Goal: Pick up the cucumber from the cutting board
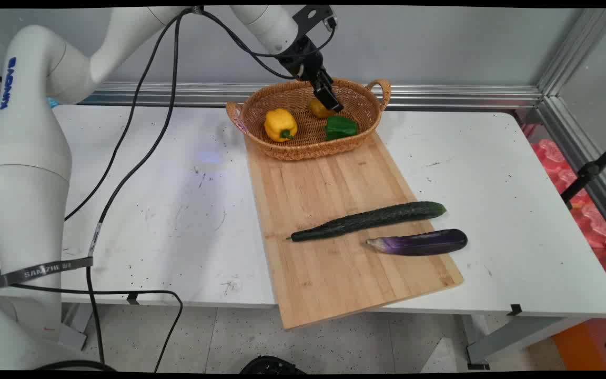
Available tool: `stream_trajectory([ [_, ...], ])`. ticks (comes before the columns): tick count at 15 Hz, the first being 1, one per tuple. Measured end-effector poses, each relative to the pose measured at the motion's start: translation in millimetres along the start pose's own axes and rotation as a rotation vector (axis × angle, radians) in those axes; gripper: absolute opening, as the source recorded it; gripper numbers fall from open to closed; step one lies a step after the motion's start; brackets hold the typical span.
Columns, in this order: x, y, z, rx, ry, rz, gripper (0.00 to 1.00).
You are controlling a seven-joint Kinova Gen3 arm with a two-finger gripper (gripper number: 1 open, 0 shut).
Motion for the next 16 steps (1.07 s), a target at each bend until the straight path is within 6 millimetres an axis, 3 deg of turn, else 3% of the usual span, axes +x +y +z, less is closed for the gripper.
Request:
stream_trajectory([
  [7,8,7,-3,-0.011,0.004,0.004,1.0],
  [16,48,41,-25,-0.01,-0.018,0.017,1.0],
])
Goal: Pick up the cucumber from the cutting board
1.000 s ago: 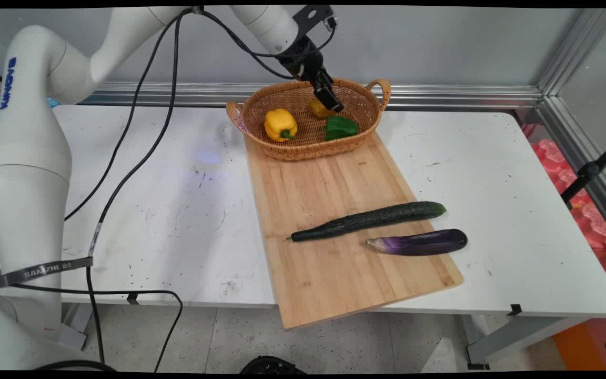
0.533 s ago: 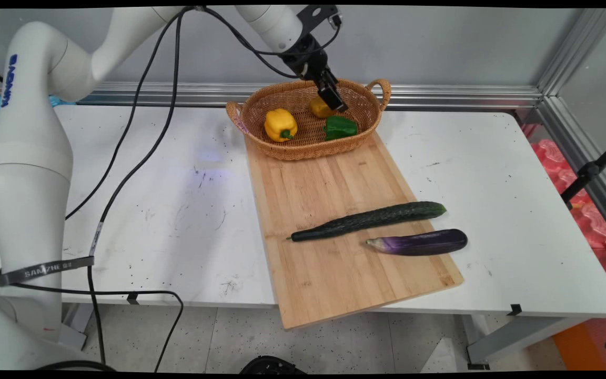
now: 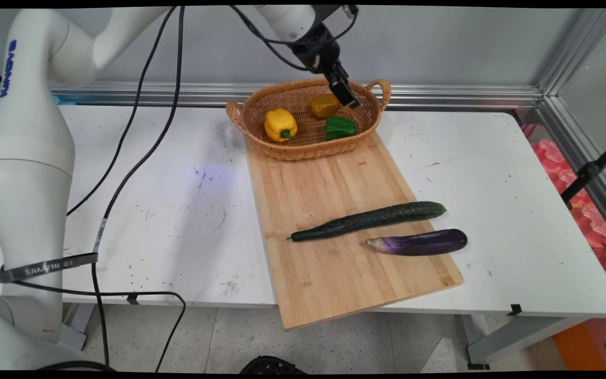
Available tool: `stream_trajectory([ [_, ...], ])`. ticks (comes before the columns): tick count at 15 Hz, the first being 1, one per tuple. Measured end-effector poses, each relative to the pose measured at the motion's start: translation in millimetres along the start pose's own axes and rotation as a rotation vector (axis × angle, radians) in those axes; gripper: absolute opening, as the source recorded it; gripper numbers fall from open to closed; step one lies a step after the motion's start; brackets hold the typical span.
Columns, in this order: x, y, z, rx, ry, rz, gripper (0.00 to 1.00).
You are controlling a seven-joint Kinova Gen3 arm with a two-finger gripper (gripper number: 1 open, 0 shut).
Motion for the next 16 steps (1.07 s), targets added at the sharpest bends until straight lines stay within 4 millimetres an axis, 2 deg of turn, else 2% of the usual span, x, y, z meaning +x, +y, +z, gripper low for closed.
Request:
stream_trajectory([
  [3,16,26,-9,-0.017,-0.009,-0.021,1.0],
  [8,23,76,-21,-0.045,-0.038,-0.048,1.0],
  [12,13,119,-26,-0.07,-0.067,-0.057,1.0],
  [16,-6,156,-21,-0.086,-0.091,-0.054,1.0],
])
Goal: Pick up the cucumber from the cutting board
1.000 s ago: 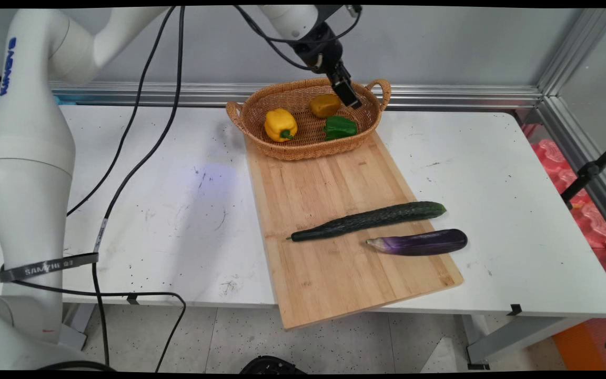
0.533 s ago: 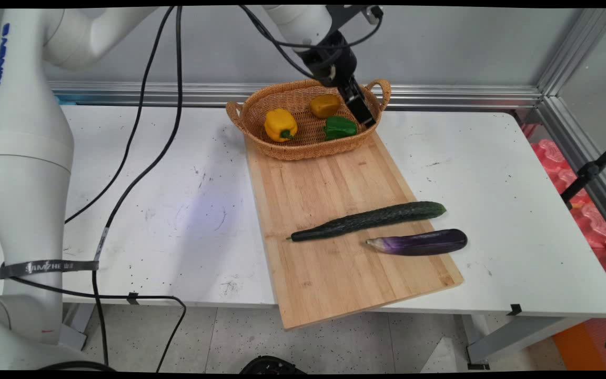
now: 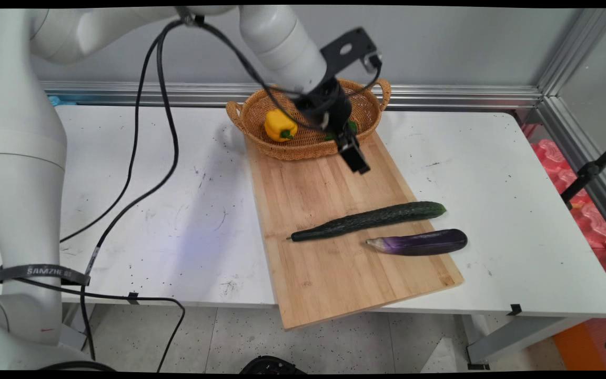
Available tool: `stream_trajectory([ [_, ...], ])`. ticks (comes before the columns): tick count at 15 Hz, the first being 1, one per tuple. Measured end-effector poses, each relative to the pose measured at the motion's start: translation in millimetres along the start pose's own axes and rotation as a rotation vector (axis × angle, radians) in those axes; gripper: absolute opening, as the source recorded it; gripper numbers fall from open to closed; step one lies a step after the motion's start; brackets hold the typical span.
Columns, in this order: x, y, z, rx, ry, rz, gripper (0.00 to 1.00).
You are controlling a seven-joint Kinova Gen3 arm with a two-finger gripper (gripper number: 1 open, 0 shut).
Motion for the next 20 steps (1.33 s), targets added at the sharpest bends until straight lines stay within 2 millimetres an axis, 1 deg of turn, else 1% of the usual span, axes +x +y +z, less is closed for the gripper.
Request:
stream_trajectory([
  [6,-20,21,20,0.001,-0.013,0.015,1.0],
  [10,-35,33,39,-0.001,-0.017,0.029,1.0],
  [15,-46,43,60,-0.003,-0.015,0.04,1.0],
  [20,-51,47,81,-0.003,-0.007,0.047,1.0],
])
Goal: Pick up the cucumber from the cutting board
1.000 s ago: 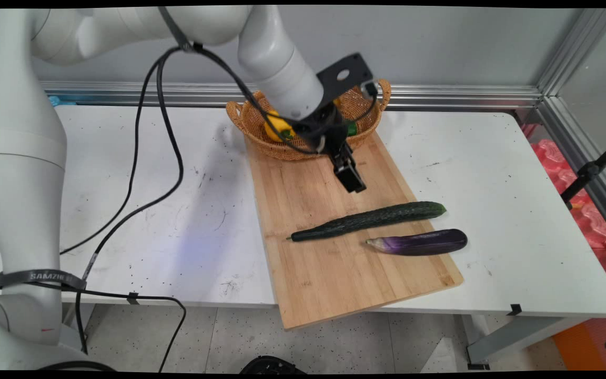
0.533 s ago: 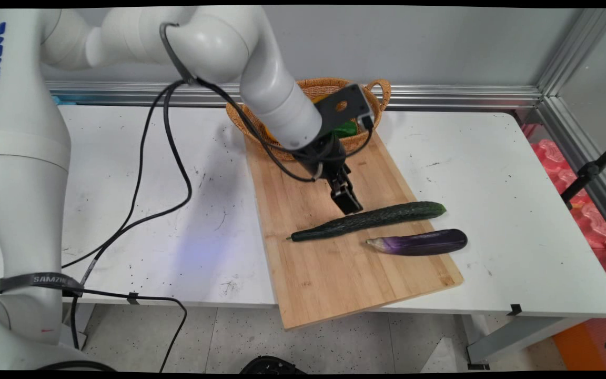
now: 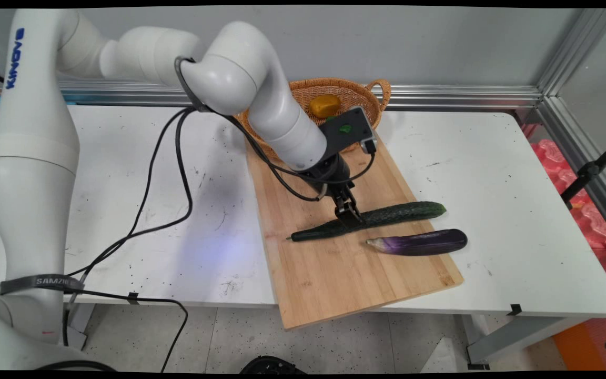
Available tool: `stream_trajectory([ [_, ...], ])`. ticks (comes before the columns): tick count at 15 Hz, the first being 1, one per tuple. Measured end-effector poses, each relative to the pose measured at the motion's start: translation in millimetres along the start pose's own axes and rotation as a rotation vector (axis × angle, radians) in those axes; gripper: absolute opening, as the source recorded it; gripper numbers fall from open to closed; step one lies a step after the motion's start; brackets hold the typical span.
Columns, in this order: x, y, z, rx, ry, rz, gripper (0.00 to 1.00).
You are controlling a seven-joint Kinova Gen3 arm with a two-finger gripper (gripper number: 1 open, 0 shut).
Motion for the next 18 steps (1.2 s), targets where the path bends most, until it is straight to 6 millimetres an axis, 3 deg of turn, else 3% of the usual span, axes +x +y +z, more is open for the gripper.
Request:
stream_trajectory([
  [14,-9,6,30,-0.001,0.006,0.002,1.0],
  [15,-10,6,31,-0.003,0.006,0.001,0.0],
  [18,-10,7,34,-0.01,0.005,0.002,0.0],
])
